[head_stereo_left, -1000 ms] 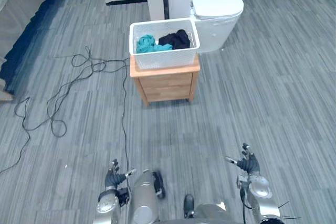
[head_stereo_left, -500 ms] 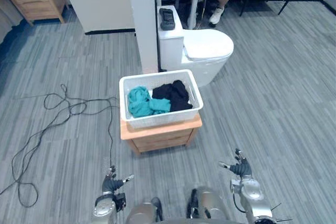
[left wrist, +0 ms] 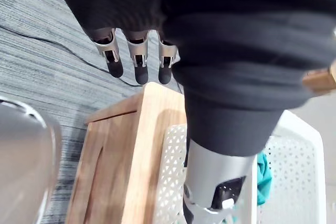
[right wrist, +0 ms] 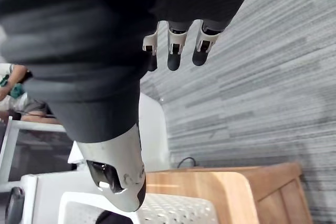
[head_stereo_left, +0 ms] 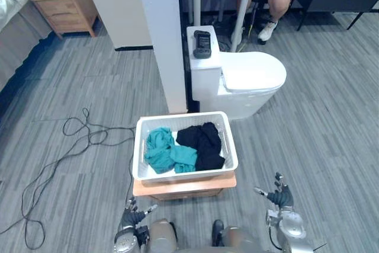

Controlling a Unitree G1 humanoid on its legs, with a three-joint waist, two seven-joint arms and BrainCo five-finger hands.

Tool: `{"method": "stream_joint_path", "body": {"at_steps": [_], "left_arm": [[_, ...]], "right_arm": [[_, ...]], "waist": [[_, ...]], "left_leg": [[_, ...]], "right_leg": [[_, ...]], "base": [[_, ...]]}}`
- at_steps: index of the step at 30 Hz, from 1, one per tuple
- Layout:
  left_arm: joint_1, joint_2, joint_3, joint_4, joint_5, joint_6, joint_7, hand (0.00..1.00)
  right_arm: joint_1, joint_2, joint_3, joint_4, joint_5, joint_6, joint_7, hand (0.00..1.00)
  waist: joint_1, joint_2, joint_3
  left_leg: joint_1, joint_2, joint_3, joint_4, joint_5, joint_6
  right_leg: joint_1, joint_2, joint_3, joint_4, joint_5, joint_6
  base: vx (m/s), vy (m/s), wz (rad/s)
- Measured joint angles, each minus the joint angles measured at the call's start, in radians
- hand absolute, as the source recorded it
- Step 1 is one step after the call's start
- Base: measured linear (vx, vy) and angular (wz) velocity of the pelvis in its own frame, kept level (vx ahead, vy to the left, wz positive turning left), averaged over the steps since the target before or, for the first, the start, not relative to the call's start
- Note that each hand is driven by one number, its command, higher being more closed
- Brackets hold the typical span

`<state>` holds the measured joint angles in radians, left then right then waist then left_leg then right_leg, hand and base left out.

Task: Pick up the laundry basket with both hands and put the clothes into the washing machine.

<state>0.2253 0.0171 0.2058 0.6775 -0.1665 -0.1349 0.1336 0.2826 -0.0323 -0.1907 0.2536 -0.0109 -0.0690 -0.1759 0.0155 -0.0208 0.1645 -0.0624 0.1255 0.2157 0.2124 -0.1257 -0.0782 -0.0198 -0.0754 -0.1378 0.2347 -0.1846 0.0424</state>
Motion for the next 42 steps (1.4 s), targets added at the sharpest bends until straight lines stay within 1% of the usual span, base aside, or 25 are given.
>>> {"method": "stream_joint_path", "body": {"at_steps": [2,6,9,10,12,14,16,17,19,20,21,22,25,26,27,28,29,30,33,35,36,38,42], "left_arm": [[0.011,0.010,0.012,-0.023,0.000,0.000,0.000,0.00],[0.020,0.037,0.041,-0.089,0.000,-0.002,0.000,0.00],[0.014,0.058,0.039,-0.121,0.000,-0.005,0.002,0.00],[0.004,0.062,0.035,-0.122,0.000,-0.006,0.002,0.00],[-0.026,0.079,0.018,-0.121,0.001,-0.006,0.004,0.00],[-0.059,0.091,-0.009,-0.121,0.003,-0.007,0.016,0.00],[-0.100,0.093,-0.028,-0.116,0.004,-0.007,0.025,0.00],[-0.135,0.097,-0.052,-0.112,0.006,-0.007,0.032,0.00],[-0.169,0.097,-0.069,-0.102,0.013,-0.007,0.044,0.00],[-0.204,0.105,-0.084,-0.082,0.020,-0.007,0.047,0.00],[-0.231,0.114,-0.095,-0.061,0.023,-0.007,0.049,0.00],[-0.245,0.117,-0.096,-0.046,0.025,-0.007,0.052,0.00],[-0.315,0.123,-0.130,0.035,0.052,-0.001,0.071,0.00],[-0.343,0.122,-0.139,0.062,0.058,0.001,0.075,0.00],[-0.356,0.122,-0.141,0.077,0.063,0.002,0.080,0.00],[-0.374,0.122,-0.149,0.100,0.066,0.006,0.090,0.00],[-0.383,0.123,-0.152,0.112,0.068,0.007,0.091,1.00],[-0.407,0.125,-0.159,0.140,0.075,0.012,0.093,1.00],[-0.469,0.127,-0.170,0.178,0.092,0.017,0.107,1.00],[-0.507,0.127,-0.177,0.186,0.096,0.015,0.108,1.00],[-0.515,0.127,-0.177,0.187,0.095,0.016,0.109,1.00],[-0.532,0.130,-0.176,0.182,0.095,0.015,0.126,1.00],[-0.524,0.149,-0.177,0.177,0.090,0.015,0.131,1.00]], "right_arm": [[0.004,0.004,0.000,-0.042,-0.001,-0.002,0.000,0.00],[0.003,0.004,0.000,-0.072,-0.008,-0.004,0.000,0.00],[-0.011,-0.009,0.000,-0.070,-0.009,-0.013,0.000,0.00],[-0.024,-0.023,0.000,-0.058,-0.009,-0.016,0.000,0.00],[-0.068,-0.053,0.004,0.005,-0.009,-0.020,-0.001,0.00],[-0.123,-0.078,0.012,0.063,-0.010,-0.018,-0.003,0.00],[-0.189,-0.104,0.032,0.107,-0.013,-0.018,-0.007,0.00],[-0.239,-0.122,0.048,0.148,-0.020,-0.017,-0.018,0.00],[-0.285,-0.131,0.054,0.174,-0.020,-0.013,-0.020,0.00],[-0.320,-0.131,0.055,0.193,-0.020,-0.012,-0.023,0.00],[-0.362,-0.133,0.069,0.230,-0.021,-0.009,-0.027,0.00],[-0.383,-0.134,0.079,0.248,-0.021,-0.008,-0.028,0.00],[-0.481,-0.135,0.115,0.340,-0.021,0.003,-0.041,0.00],[-0.533,-0.134,0.133,0.394,-0.021,0.007,-0.042,0.00],[-0.550,-0.133,0.138,0.410,-0.021,0.009,-0.042,0.00],[-0.588,-0.135,0.157,0.447,-0.021,0.010,-0.043,0.00],[-0.610,-0.135,0.166,0.466,-0.021,0.011,-0.043,0.00],[-0.659,-0.135,0.181,0.504,-0.021,0.011,-0.043,1.00],[-0.767,-0.148,0.212,0.572,-0.032,0.014,-0.041,1.00],[-0.841,-0.161,0.248,0.606,-0.052,0.035,-0.036,1.00],[-0.848,-0.162,0.251,0.605,-0.055,0.036,-0.035,1.00],[-0.862,-0.166,0.266,0.604,-0.061,0.039,-0.035,1.00],[-0.859,-0.174,0.267,0.595,-0.059,0.043,-0.036,1.00]], "waist": [[-0.001,-0.005,-0.009],[0.000,0.000,-0.016],[-0.002,0.017,-0.034],[-0.003,0.026,-0.039],[-0.007,0.031,-0.039],[-0.006,0.037,-0.035],[-0.007,0.049,-0.023],[-0.009,0.062,-0.010],[-0.010,0.075,0.001],[-0.015,0.080,0.020],[-0.025,0.081,0.036],[-0.028,0.082,0.043],[-0.028,0.083,0.081],[-0.027,0.082,0.110],[-0.027,0.082,0.121],[-0.027,0.085,0.134],[-0.027,0.087,0.140],[-0.027,0.087,0.158],[-0.026,0.086,0.186],[-0.021,0.086,0.212],[-0.019,0.086,0.214],[-0.004,0.086,0.217],[-0.005,0.084,0.222]], "left_leg": [[0.016,-0.015,0.010,-0.028,0.000,0.000],[0.056,-0.024,0.015,-0.071,0.000,0.001],[0.068,-0.024,0.019,-0.101,0.005,0.003],[0.072,-0.029,0.018,-0.116,0.011,0.002],[0.074,-0.033,0.013,-0.149,0.029,0.001],[0.065,-0.033,0.004,-0.180,0.052,-0.001],[0.035,-0.030,0.005,-0.182,0.057,0.003],[0.015,-0.030,0.003,-0.185,0.070,0.008],[0.005,-0.033,0.002,-0.195,0.078,0.011],[0.000,-0.038,-0.003,-0.199,0.082,0.017],[-0.014,-0.040,-0.003,-0.199,0.087,0.021],[-0.025,-0.040,-0.002,-0.199,0.093,0.022],[-0.073,-0.044,-0.001,-0.199,0.116,0.029],[-0.082,-0.046,0.001,-0.199,0.122,0.033],[-0.084,-0.049,0.002,-0.199,0.128,0.035],[-0.100,-0.054,-0.001,-0.199,0.139,0.039],[-0.108,-0.055,-0.001,-0.199,0.142,0.039],[-0.119,-0.056,0.001,-0.199,0.152,0.043],[-0.139,-0.059,0.000,-0.199,0.172,0.050],[-0.145,-0.060,-0.002,-0.199,0.184,0.050],[-0.150,-0.060,-0.002,-0.199,0.185,0.049],[-0.172,-0.060,-0.004,-0.200,0.190,0.046],[-0.172,-0.065,-0.020,-0.200,0.192,0.048]], "right_leg": [[0.006,-0.011,0.003,-0.019,0.000,0.009],[0.036,-0.012,0.006,-0.057,0.002,0.011],[0.047,-0.004,0.010,-0.077,0.004,0.014],[0.050,0.002,0.010,-0.089,0.010,0.022],[0.044,0.005,0.011,-0.104,0.014,0.022],[0.025,0.010,0.013,-0.116,0.032,0.014],[-0.005,0.020,0.022,-0.124,0.049,0.012],[-0.025,0.022,0.030,-0.135,0.072,0.009],[-0.041,0.022,0.032,-0.141,0.086,0.011],[-0.041,0.018,0.032,-0.150,0.091,0.014],[-0.056,0.017,0.033,-0.151,0.101,0.014],[-0.067,0.017,0.034,-0.152,0.109,0.013],[-0.119,0.015,0.043,-0.153,0.136,0.014],[-0.132,0.013,0.054,-0.153,0.142,0.013],[-0.133,0.010,0.055,-0.153,0.142,0.013],[-0.148,0.005,0.056,-0.152,0.149,0.021],[-0.157,0.004,0.057,-0.152,0.152,0.024],[-0.170,0.003,0.059,-0.151,0.163,0.023],[-0.193,0.002,0.064,-0.151,0.183,0.023],[-0.200,0.002,0.069,-0.150,0.193,0.019],[-0.206,0.002,0.071,-0.149,0.196,0.019],[-0.231,0.003,0.077,-0.150,0.207,0.020],[-0.229,0.002,0.074,-0.152,0.210,0.024]], "base": [[0.14,0.081,-0.08],[0.10,0.031,-0.03],[0.09,-0.020,-0.06],[0.09,-0.011,0.00],[0.06,-0.012,0.01],[0.00,-0.005,-0.04],[-0.03,-0.007,-0.14],[-0.05,0.010,-0.16],[-0.05,0.030,-0.07],[-0.05,0.034,0.01],[-0.09,0.043,0.02],[-0.11,0.038,-0.05],[-0.13,0.033,-0.07],[-0.13,0.023,-0.09],[-0.17,0.021,-0.05],[-0.12,0.012,0.02],[-0.15,0.013,-0.02],[-0.11,0.013,-0.08],[-0.17,0.021,-0.03],[-0.17,0.020,-0.01],[-0.13,0.009,-0.04],[-0.09,0.004,-0.07],[0.00,0.007,0.02]]}}
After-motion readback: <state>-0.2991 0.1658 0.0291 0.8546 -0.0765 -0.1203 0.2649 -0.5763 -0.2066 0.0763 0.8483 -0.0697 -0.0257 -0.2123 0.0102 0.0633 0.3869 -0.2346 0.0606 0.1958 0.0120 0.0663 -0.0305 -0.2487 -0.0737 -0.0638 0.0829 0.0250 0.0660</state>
